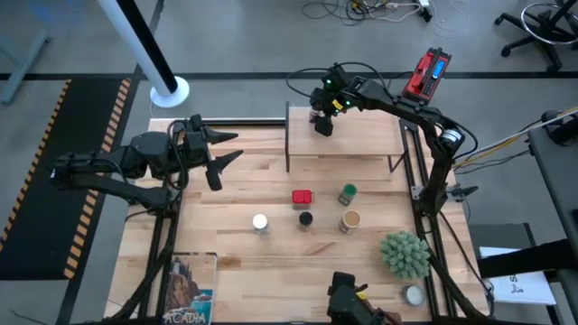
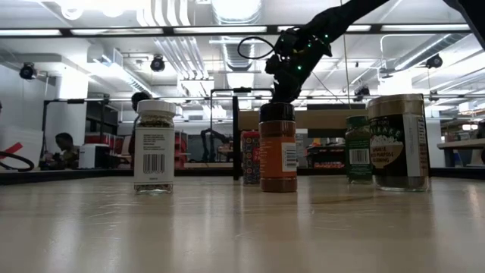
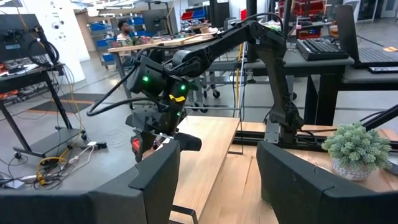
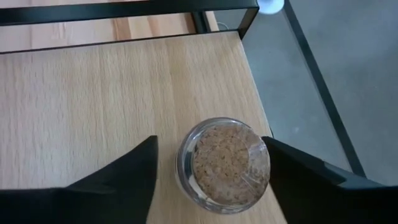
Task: Shelf spices
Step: Remove the light brown seasoning bottle from the shelf
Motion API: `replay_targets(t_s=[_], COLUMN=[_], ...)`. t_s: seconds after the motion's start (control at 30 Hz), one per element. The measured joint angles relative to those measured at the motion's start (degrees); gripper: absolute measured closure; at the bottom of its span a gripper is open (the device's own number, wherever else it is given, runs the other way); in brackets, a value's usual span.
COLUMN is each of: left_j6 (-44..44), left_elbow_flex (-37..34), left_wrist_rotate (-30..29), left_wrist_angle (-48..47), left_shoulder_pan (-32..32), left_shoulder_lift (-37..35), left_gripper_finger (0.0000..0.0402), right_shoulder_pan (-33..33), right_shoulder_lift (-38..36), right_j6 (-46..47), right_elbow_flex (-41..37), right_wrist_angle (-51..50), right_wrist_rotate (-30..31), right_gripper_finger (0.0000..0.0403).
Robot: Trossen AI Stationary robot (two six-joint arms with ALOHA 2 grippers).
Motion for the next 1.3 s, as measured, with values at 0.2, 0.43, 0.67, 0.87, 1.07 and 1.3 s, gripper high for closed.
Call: replay_targets(t_s=[0.2,0.43,0.67,0.87,1.07,1.3], left_j6=[0.0,0.0,0.0,0.0,0.0,0.0], left_elbow_flex=[0.0,0.0,0.0,0.0,0.0,0.0], left_wrist_rotate=[0.0,0.0,0.0,0.0,0.0,0.0], left_wrist_angle=[0.0,-0.1,-0.4,-0.3,-0.4,0.0], left_shoulder_pan=[0.0,0.0,0.0,0.0,0.0,0.0], left_shoulder_lift=[0.0,0.0,0.0,0.0,-0.1,-0.8], left_gripper_finger=[0.0198,0.0198,0.0198,0.0198,0.0198,0.0198], right_shoulder_pan=[0.0,0.0,1.0,4.2,8.4,13.6], right_shoulder_lift=[0.0,-0.3,-2.1,-7.4,-13.8,-20.1], right_j6=[0.2,0.5,1.7,2.3,5.4,11.3], right_elbow_flex=[0.0,0.1,-0.1,0.0,0.0,0.0], right_wrist_angle=[-0.2,-1.6,-4.8,-4.2,-1.5,9.9], right_wrist_rotate=[0.0,0.0,0.0,0.0,0.0,-5.5], right_gripper_finger=[0.0229,0.025,0.025,0.025,0.025,0.025])
